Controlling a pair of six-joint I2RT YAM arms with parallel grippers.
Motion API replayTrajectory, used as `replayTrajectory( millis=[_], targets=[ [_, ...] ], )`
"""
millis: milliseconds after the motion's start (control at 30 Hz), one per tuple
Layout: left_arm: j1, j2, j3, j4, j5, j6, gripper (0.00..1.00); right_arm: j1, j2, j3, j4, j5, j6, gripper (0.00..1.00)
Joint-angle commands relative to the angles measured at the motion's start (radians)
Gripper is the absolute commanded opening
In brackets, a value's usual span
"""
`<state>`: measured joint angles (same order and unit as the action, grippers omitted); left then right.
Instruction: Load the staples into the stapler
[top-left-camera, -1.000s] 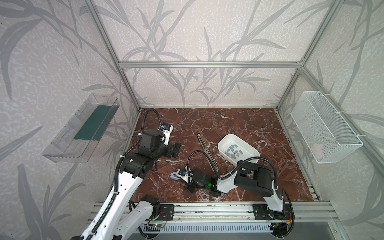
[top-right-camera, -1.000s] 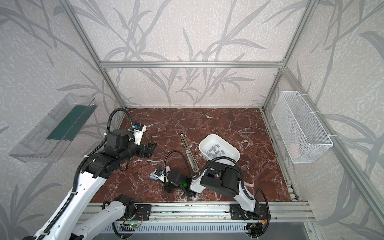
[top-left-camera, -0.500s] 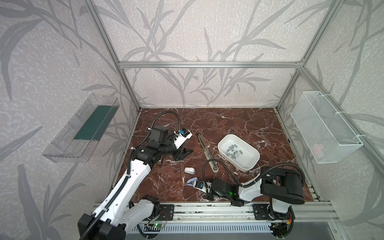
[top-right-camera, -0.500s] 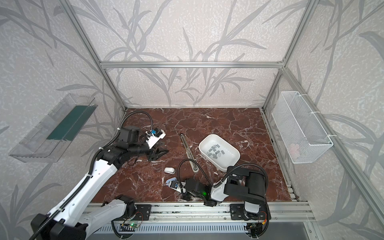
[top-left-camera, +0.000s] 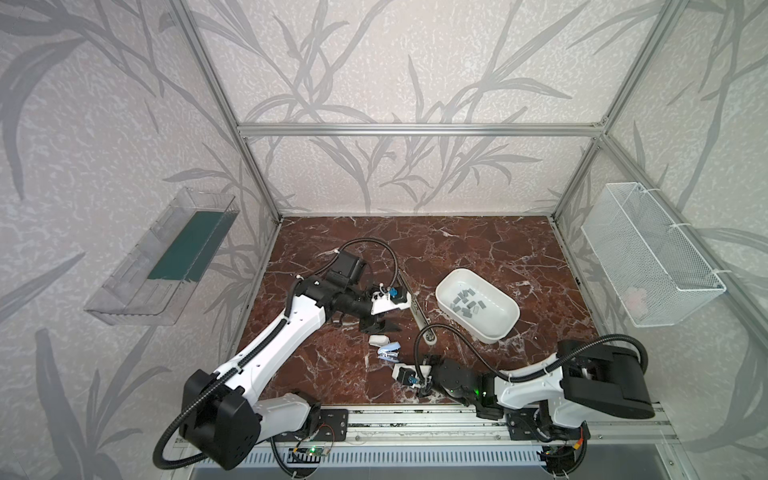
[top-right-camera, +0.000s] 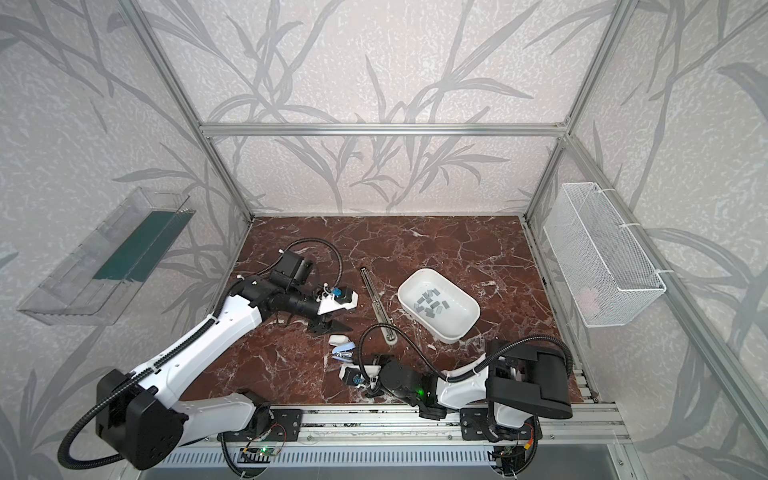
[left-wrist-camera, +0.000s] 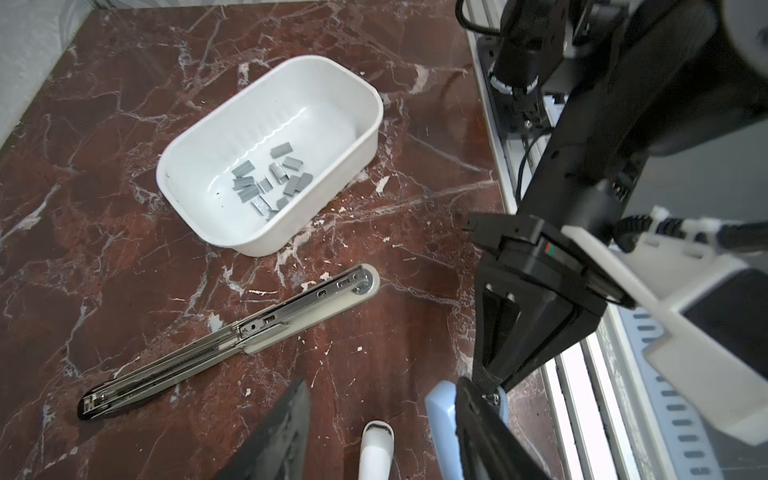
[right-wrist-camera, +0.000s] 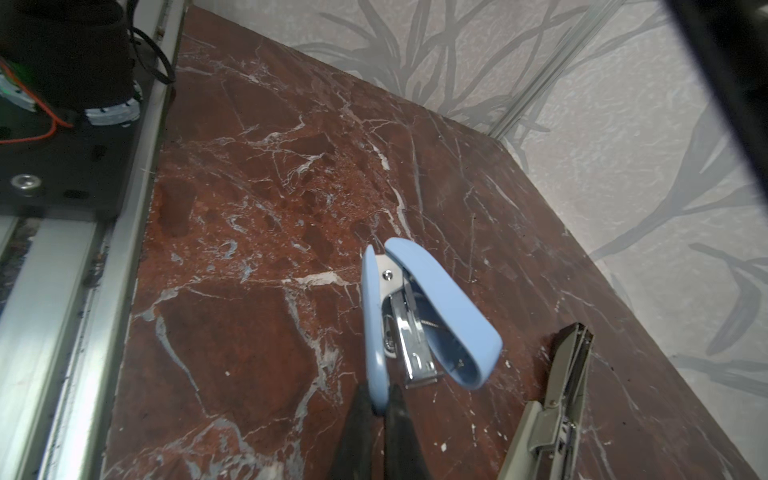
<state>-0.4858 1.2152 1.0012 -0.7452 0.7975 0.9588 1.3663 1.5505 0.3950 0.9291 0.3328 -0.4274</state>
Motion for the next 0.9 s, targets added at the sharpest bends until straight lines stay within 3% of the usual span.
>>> replayTrajectory(
  millis=[0, 200, 533, 867],
  targets=[
    [-0.06, -0.082, -0.063, 0.106, -0.15, 0.033, 0.57, 0.002, -0.018, -0.008, 0.066, 0.101, -0.062, 0.0],
    [-0.09, -0.132, -0.093, 0.162, -0.209, -0.015, 0.57, 0.001, -0.024, 0.004, 0.079, 0.119, -0.056, 0.0],
    [-0.125, -0.051, -0.063, 0.143, -0.328, -0.055, 0.58, -0.005, -0.1, 0.011, 0.016, 0.118, -0.039, 0.0],
    [-0.143, -0.054, -0.055, 0.157, -0.327, -0.08, 0.59, -0.03, -0.159, 0.039, -0.083, 0.084, -0.012, 0.0]
  ],
)
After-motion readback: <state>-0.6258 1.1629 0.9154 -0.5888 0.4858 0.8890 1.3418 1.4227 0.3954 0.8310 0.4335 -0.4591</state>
